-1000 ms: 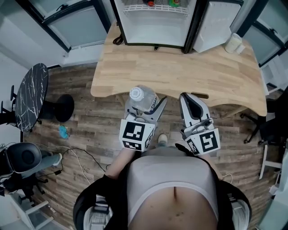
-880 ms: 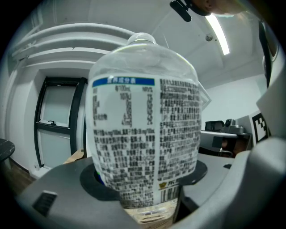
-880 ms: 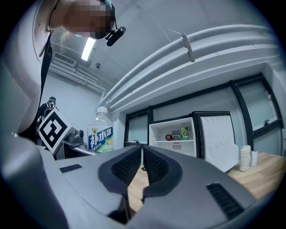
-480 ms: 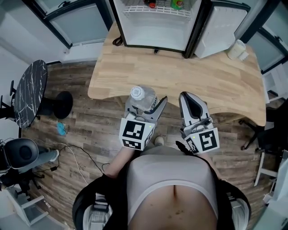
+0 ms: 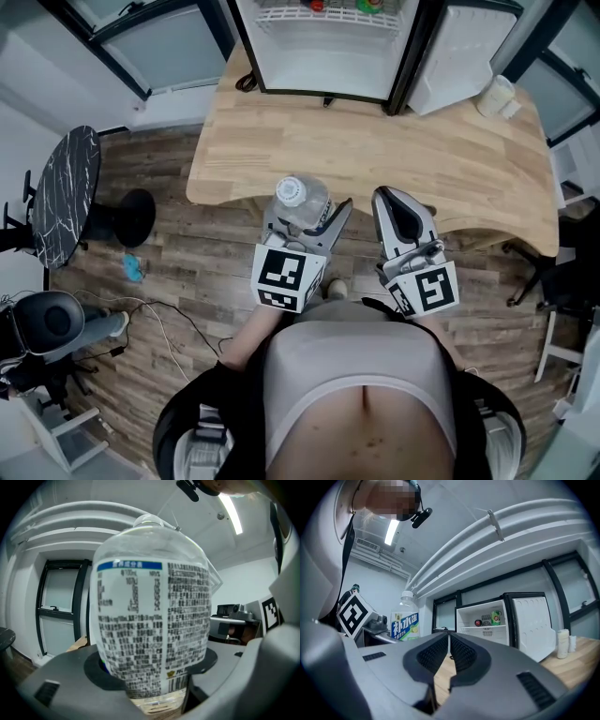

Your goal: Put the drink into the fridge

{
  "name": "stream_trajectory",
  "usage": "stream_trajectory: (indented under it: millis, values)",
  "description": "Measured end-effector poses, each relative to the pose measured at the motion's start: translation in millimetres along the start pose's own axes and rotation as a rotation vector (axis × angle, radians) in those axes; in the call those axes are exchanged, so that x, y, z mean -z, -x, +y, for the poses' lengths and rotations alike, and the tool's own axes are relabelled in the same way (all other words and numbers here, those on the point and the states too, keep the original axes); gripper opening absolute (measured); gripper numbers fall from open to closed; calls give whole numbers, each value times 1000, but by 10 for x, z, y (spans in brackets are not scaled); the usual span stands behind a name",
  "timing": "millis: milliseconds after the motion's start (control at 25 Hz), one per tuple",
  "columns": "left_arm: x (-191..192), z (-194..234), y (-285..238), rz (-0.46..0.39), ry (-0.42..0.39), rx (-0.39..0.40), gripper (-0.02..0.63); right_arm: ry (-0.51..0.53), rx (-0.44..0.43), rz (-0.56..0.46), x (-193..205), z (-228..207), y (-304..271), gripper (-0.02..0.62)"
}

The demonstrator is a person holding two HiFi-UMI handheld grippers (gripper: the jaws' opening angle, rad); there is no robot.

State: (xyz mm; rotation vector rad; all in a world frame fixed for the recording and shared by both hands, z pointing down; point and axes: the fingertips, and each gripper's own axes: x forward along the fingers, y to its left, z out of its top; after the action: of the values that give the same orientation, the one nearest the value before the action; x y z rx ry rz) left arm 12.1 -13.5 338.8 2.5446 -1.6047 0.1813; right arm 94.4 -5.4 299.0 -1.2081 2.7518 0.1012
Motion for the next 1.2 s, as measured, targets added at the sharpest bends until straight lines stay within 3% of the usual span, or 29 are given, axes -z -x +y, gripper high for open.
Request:
stream_trajectory:
  millis: [600, 960, 1200]
  values:
    - [-8, -57, 5, -11, 12, -15, 345, -15, -48, -3, 21, 27, 35, 37]
    - [-7, 161, -32, -21, 23, -73, 345, -15, -96, -2, 111, 11, -177, 37]
    - [-32, 376, -259, -23, 22, -55, 345, 2, -74, -4, 123, -123, -440, 37]
